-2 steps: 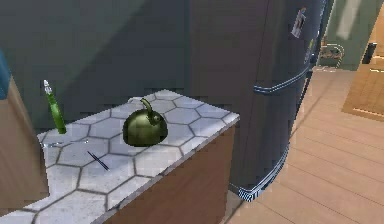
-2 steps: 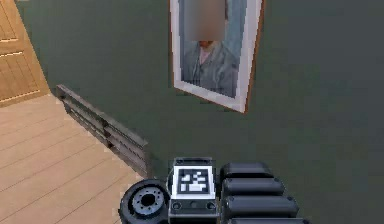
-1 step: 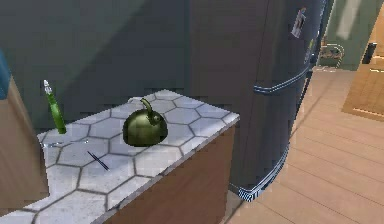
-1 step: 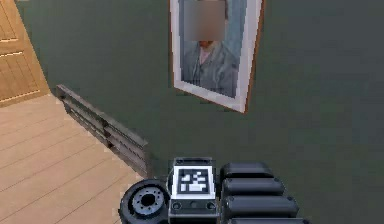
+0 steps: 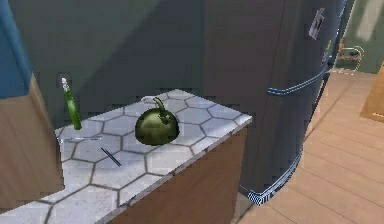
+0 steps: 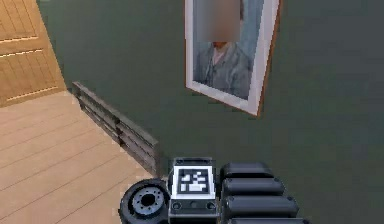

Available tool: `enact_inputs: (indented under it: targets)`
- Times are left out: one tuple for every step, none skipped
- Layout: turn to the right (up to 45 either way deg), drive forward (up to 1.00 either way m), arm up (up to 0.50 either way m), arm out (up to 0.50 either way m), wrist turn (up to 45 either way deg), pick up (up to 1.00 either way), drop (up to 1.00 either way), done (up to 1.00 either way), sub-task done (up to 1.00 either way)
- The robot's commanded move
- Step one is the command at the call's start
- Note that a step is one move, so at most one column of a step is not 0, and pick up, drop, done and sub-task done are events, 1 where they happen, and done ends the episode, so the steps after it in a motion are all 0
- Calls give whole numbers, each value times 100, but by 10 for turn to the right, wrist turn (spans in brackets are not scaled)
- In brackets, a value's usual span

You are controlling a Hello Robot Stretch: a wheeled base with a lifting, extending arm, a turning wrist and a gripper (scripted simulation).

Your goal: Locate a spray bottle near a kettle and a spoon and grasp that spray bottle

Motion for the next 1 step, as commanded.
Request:
enact_inputs:
  targets:
    - [-450,0,0,0,0,0,0,0,0]
